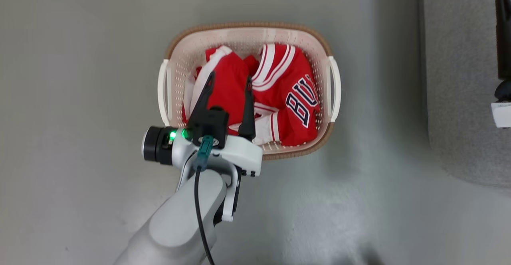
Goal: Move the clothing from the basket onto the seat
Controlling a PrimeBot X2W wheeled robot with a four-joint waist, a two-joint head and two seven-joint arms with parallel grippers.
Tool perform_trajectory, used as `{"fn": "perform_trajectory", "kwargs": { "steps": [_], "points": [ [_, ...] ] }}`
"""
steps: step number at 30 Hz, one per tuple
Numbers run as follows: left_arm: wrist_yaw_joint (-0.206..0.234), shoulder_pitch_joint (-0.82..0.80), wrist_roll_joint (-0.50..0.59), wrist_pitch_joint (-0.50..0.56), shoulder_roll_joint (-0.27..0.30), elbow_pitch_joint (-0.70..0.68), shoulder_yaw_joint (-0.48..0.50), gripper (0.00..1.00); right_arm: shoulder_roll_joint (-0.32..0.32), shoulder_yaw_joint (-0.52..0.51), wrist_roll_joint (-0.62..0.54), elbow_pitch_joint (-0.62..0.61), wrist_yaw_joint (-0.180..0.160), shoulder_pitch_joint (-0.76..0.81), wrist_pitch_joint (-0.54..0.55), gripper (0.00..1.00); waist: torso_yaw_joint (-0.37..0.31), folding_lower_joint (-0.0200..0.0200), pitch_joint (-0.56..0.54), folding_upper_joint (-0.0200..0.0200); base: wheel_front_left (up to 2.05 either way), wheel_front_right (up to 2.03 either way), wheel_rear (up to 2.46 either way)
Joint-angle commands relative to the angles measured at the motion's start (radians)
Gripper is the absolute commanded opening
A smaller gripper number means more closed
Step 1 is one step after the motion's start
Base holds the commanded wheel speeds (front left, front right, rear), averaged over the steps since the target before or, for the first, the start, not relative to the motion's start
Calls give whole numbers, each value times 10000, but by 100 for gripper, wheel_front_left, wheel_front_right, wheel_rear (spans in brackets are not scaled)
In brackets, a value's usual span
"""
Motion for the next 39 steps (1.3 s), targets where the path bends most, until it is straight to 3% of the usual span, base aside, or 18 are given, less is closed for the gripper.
{"fn": "perform_trajectory", "kwargs": {
  "steps": [1,11,23,39],
  "points": [
    [-5,-377,-139,-101,60,-56,39,100,-341,117,148,-399,71,8,-116,100,-54,0,609,0,0,0,0],
    [-286,-1893,-1355,-101,60,1116,-898,100,-535,285,305,-1308,71,-561,-116,100,-385,0,1902,0,0,0,0],
    [-1341,-3688,-3083,-101,60,2963,-1901,100,-241,723,455,-2444,71,-1459,-116,100,-1253,0,3219,0,0,0,0],
    [-1546,-5451,-5261,-101,60,5240,-3495,100,545,1227,499,-2937,71,-2185,-116,100,-2373,0,4325,0,0,0,0]
  ]
}}
